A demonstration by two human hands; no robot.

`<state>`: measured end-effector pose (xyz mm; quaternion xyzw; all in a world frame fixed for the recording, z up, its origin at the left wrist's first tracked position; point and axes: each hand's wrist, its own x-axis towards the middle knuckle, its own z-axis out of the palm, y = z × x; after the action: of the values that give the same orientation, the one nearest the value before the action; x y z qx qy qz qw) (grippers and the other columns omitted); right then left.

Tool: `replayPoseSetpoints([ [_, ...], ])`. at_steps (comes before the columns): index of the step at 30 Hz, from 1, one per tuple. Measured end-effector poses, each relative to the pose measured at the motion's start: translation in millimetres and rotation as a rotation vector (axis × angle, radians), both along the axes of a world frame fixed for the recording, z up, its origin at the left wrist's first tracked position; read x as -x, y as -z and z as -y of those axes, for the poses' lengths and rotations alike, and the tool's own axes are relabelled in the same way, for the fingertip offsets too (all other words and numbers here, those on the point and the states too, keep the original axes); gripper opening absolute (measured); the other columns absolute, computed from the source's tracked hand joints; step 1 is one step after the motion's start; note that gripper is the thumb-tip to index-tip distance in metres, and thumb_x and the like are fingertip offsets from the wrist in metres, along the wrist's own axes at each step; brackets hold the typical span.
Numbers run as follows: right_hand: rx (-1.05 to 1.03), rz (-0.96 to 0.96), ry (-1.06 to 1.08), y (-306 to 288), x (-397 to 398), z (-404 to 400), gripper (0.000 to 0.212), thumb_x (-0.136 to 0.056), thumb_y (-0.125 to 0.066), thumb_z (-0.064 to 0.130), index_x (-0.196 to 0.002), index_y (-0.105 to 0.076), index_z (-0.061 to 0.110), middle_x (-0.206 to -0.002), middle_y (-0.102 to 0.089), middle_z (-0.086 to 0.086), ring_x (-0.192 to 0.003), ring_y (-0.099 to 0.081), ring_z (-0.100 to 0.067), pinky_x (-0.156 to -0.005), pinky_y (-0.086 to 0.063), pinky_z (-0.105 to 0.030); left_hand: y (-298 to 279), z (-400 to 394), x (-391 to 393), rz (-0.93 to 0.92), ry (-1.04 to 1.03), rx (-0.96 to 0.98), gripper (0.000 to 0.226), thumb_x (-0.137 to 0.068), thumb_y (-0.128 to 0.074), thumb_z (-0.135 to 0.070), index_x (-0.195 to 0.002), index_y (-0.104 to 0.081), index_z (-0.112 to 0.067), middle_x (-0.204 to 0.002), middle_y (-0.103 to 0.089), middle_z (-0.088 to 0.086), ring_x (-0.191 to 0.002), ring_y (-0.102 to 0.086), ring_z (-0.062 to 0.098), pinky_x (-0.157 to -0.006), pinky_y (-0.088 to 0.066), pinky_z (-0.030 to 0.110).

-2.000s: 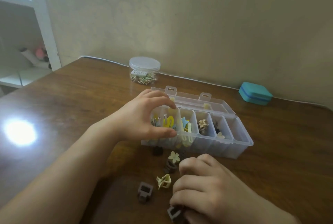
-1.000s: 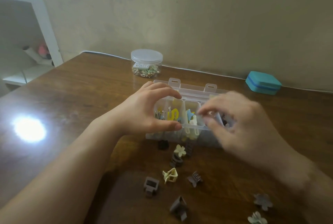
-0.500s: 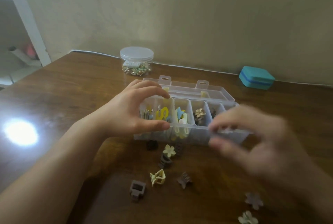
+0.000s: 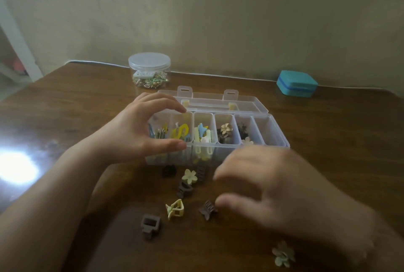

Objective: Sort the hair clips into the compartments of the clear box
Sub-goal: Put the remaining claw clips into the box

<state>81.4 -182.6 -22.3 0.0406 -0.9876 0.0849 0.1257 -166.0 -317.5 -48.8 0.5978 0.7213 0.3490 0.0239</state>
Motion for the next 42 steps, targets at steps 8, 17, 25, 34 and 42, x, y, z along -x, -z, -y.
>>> replayPoseSetpoints([
  [8,0.047,0.17,-0.177,15,9,6,0.014,-0.09,-0.063,0.024,-0.104,-0.064,0.027,-0.104,-0.06,0.011,-0.095,-0.056,-0.004,-0.078,-0.055,-0.03,1,-1,3,-0.01,0.004,-0.018,0.066,-0.064,-0.068,-0.074,-0.119,-0.06,-0.039,-0.125,-0.055,-0.024,-0.129,-0.044,0.01,-0.106,-0.038,0.043],
  [17,0.114,-0.273,0.35,-2,1,-60,0.018,-0.083,-0.061,0.04,-0.093,-0.068,0.027,-0.088,-0.065,0.012,-0.085,-0.056,-0.006,-0.071,-0.052,-0.034,1,-1,2,0.01,-0.005,-0.003,0.068,-0.062,-0.065,-0.078,-0.119,-0.06,-0.041,-0.127,-0.054,-0.025,-0.13,-0.042,0.007,-0.106,-0.038,0.045],
  [25,0.091,-0.127,0.094,-3,0,-4,0.029,-0.088,-0.056,0.044,-0.109,-0.065,0.026,-0.104,-0.064,0.01,-0.097,-0.057,-0.006,-0.08,-0.052,-0.032,1,-1,1,0.009,-0.009,-0.012,0.066,-0.063,-0.066,-0.076,-0.118,-0.061,-0.04,-0.126,-0.055,-0.023,-0.13,-0.042,0.009,-0.107,-0.037,0.045],
  [34,0.065,0.1,0.045,31,20,21,0.049,-0.097,-0.051,0.032,-0.143,-0.033,0.033,-0.142,-0.03,0.015,-0.122,-0.028,-0.004,-0.1,-0.038,-0.023,0,-2,0,0.016,-0.014,-0.011,0.065,-0.062,-0.068,-0.072,-0.118,-0.062,-0.039,-0.126,-0.055,-0.023,-0.13,-0.042,0.008,-0.105,-0.036,0.039],
  [42,0.205,-0.298,0.189,1,3,-23,0.023,-0.087,-0.063,0.016,-0.109,-0.065,0.022,-0.103,-0.06,0.014,-0.091,-0.054,0.007,-0.081,-0.046,-0.01,1,-1,1,0.04,-0.012,0.013,0.066,-0.062,-0.068,-0.072,-0.119,-0.06,-0.042,-0.128,-0.053,-0.026,-0.132,-0.04,0.005,-0.105,-0.036,0.04],
])
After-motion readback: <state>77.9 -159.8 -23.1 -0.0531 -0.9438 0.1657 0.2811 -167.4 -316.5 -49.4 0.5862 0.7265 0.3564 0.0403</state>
